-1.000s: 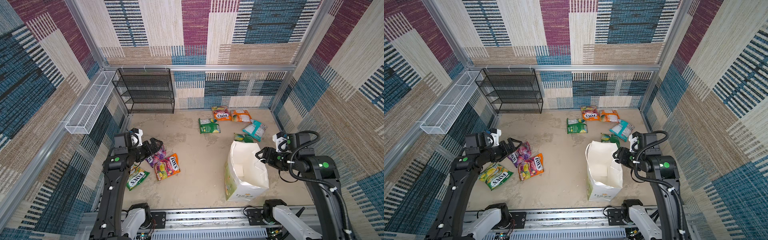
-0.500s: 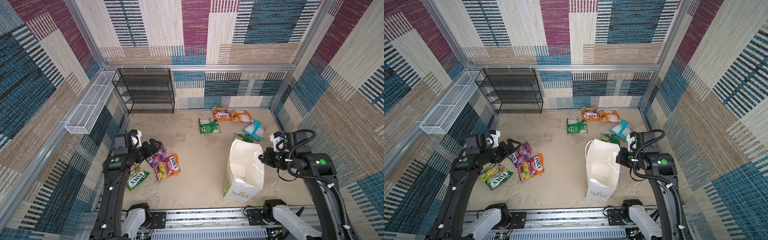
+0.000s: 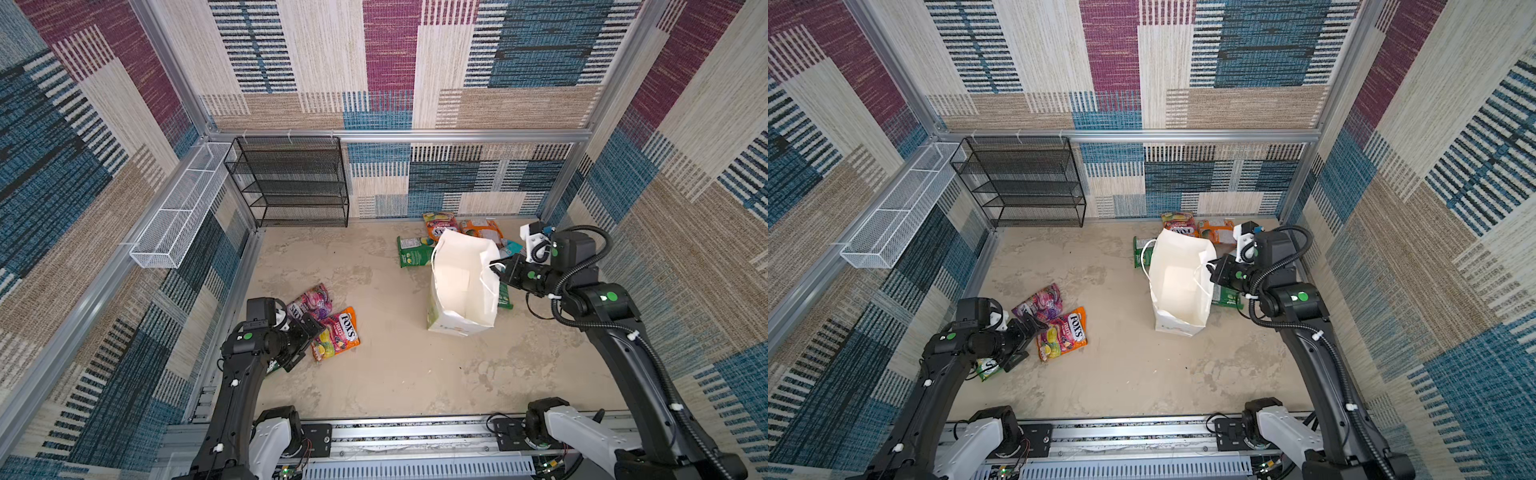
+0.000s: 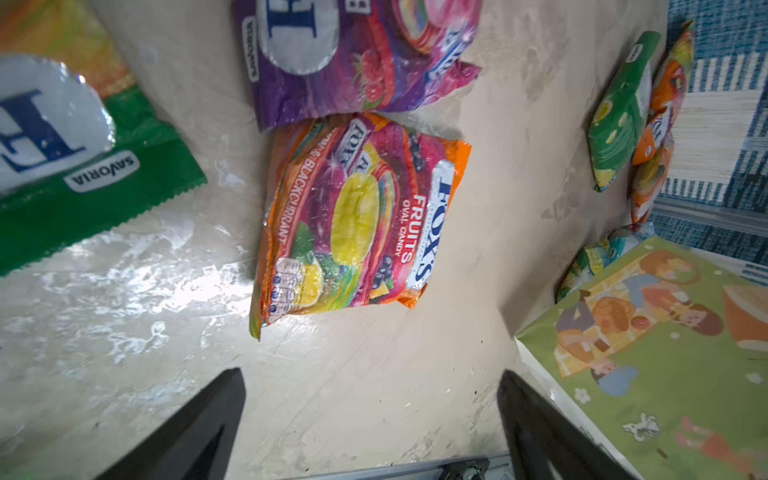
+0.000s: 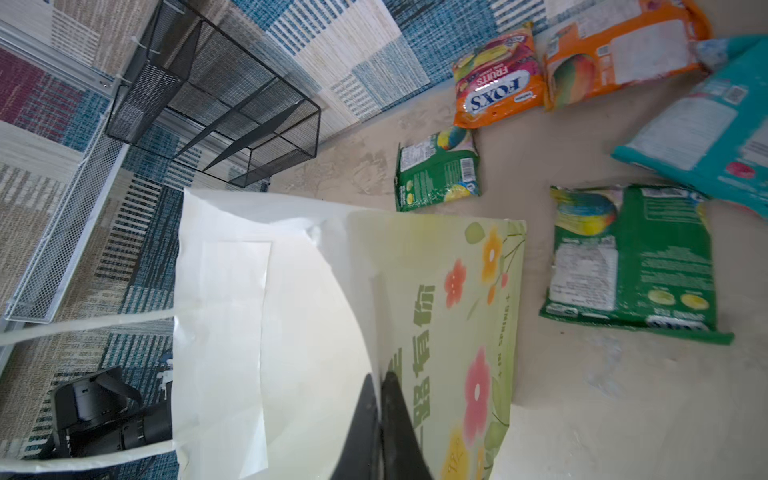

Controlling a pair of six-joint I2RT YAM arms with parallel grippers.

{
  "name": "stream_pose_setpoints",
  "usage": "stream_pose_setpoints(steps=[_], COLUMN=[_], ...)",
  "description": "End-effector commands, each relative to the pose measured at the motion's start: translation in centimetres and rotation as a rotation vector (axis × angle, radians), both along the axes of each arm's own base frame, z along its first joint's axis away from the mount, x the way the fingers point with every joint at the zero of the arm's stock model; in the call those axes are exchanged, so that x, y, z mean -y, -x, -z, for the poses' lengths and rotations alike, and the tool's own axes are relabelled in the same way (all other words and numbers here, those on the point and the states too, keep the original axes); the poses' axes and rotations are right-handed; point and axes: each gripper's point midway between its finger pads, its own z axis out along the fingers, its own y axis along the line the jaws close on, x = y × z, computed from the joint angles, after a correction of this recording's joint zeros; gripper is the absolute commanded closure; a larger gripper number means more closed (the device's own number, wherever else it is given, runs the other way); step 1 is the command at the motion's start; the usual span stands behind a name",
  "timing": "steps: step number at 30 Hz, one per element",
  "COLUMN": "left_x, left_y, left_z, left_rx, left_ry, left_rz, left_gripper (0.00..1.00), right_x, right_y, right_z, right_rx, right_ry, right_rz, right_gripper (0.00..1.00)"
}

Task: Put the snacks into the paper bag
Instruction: 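Drag the bag rim away with right gripper while left grasps Fox's Fruits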

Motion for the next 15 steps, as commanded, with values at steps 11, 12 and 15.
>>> stream_pose_setpoints(steps=[11,12,15], left_x=[0.7,0.8,0.9], left_y=[-2.3,-2.4,-2.4], left_z=[5.2,5.5,6.3], left_rx=[-0.015,-0.014,-0.032], left_ry=[0.048,0.051,0.038], left_rz=[-0.019,-0.012,-0.004], left_gripper=[0.13,0.14,0.17], right_x=[-6.4,-6.6,-7.1], right_y=[-3.1,-3.2,-3.2], right_z=[1.1,1.2,1.4], right_rx=[0.030,0.028,0.022], right_ry=[0.002,0.002,0.002], right_rz=[-0.148,-0.153,-0.169], right_gripper=[1.00,1.00,1.00])
